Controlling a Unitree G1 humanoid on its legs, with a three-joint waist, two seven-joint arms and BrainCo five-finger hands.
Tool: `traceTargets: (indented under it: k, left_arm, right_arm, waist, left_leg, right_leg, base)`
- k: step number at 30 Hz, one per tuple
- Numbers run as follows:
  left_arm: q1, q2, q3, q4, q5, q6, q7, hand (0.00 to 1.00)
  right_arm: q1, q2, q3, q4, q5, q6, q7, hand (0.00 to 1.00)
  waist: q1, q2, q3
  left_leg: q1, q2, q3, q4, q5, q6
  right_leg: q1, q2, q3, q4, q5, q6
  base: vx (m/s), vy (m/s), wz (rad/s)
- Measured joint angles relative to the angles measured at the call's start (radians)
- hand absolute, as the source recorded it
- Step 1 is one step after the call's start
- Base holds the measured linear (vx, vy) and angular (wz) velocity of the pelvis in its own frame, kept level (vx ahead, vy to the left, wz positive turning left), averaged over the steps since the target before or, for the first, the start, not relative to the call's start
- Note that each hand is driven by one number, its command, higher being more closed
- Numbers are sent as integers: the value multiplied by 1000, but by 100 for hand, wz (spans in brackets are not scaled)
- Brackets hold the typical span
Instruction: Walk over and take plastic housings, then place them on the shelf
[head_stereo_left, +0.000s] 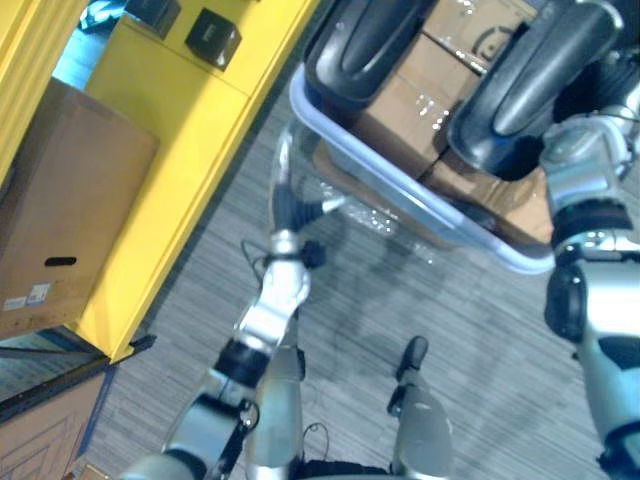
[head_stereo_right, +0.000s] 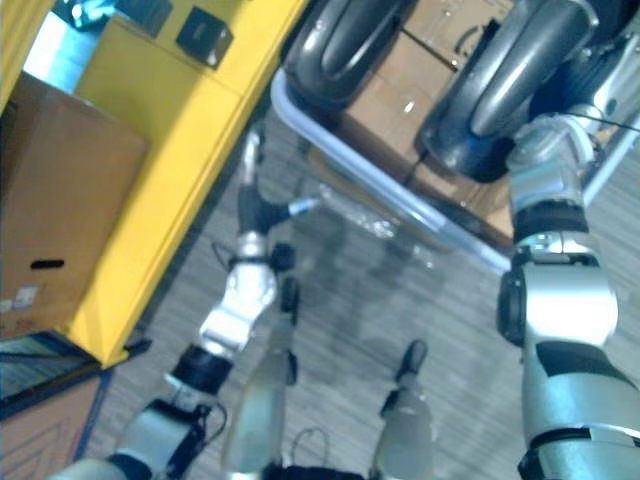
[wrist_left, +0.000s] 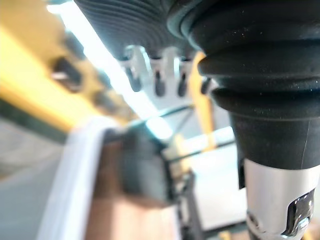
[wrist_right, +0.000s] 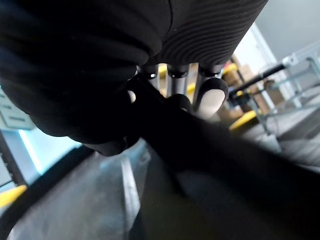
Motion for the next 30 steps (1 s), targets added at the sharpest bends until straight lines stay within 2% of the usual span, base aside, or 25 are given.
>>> traceTargets:
  k: [2,5,8,12,15,22,27,29,30]
  left_arm:
    - [-116,-1,27,100,-17,3,24,0]
    - [-188,0,27,174,-78,5,27,0]
    - [-290,2,26,300,-204,3,15,0]
    - [-404,2,16,431,-362,-9,-49,0]
    - [-468,8,15,547,-402,-9,-93,0]
    - [-509,27,17,652,-480,-8,-152,0]
    - [-572,37,12,711,-634,-9,-221,0]
    - [-599,58,3,728,-712,-10,-250,0]
    - [-601,62,2,729,-717,-10,-252,0]
  right_arm:
    - [-19,32,0,0,0,0,18,100]
    - [-42,52,0,0,-5,-3,30,100]
    - [-60,64,1,0,-16,-20,40,100]
    - [-84,68,3,9,-16,-25,66,100]
    - [-124,80,3,53,-16,-29,84,100]
    - [-147,111,21,104,-13,-30,105,100]
    - [-149,118,21,106,-8,-29,115,100]
    - [-159,131,24,105,-8,-29,126,100]
    - [-160,134,24,104,-8,-29,126,100]
  waist:
    - [-4,0,0]
    - [-4,0,0]
    - [-20,0,0]
    - [-30,0,0]
    - [-37,0,0]
    - [-55,0,0]
    - [-59,-1,1]
    - [-57,-11,7]
    - [-57,-13,7]
  left_leg:
    - [0,0,5,0,0,0]
    - [0,1,20,0,0,0]
    - [0,0,22,0,0,0]
    - [2,1,25,0,0,0]
    - [2,2,32,0,0,0]
    - [0,6,49,0,0,0]
    - [-13,5,48,0,0,0]
    - [-17,4,48,0,0,0]
    - [-17,4,48,0,0,0]
  right_leg:
    - [-2,-2,7,0,2,0]
    - [-13,-4,24,-1,8,-2]
    - [-15,-6,27,-4,23,-2]
    - [-17,-6,29,-4,26,-2]
    - [-25,-6,39,-4,27,-2]
    - [-41,-6,57,-4,34,-4]
    - [-58,-6,54,-5,67,-13]
    - [-63,-8,54,-6,70,-15]
    - [-63,-8,54,-7,70,-15]
  base:
    - [15,18,-7]
    - [5,19,-13]
    - [1,15,-6]
    - [-13,17,-3]
    - [-27,22,-8]
    - [-18,13,-8]
    - [-13,25,-2]
    - [-11,16,0]
    - [-21,16,-4]
